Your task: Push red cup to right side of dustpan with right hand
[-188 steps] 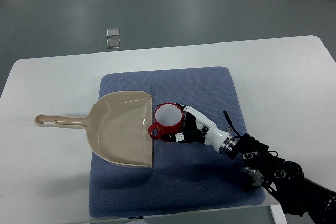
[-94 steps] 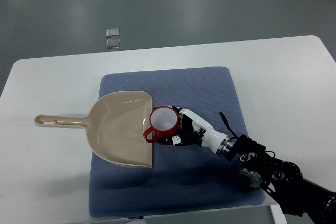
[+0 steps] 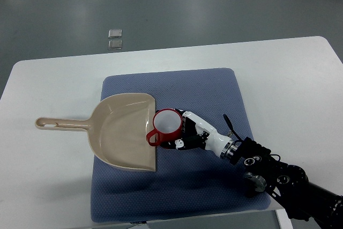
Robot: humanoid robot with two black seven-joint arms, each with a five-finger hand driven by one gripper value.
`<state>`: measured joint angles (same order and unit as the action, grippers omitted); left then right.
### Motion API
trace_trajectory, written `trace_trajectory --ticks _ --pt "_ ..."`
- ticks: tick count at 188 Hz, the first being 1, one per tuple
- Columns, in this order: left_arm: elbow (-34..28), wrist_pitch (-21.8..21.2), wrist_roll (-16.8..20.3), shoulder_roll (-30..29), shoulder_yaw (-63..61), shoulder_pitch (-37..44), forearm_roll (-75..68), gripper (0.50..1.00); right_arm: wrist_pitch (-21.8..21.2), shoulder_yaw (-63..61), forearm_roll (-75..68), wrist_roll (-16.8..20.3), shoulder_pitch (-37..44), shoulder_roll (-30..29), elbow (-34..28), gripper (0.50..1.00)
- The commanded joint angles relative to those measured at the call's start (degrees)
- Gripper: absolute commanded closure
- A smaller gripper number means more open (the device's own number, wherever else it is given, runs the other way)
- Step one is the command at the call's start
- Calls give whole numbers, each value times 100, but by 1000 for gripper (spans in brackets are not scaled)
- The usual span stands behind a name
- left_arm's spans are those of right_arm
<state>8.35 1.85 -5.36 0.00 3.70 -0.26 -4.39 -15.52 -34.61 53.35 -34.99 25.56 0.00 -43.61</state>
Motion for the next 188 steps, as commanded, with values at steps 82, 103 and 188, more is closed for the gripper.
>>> trace_trajectory --ticks 82,103,188 --pt "0 0 0 0 -1 0 0 500 -56 -90 -18 -1 -7 0 -42 570" --pt "0 0 0 0 -1 0 0 500 -56 -107 -35 -1 2 0 -86 570" --pt "0 0 0 0 -1 0 0 500 -74 -107 -79 -1 -15 0 -306 570"
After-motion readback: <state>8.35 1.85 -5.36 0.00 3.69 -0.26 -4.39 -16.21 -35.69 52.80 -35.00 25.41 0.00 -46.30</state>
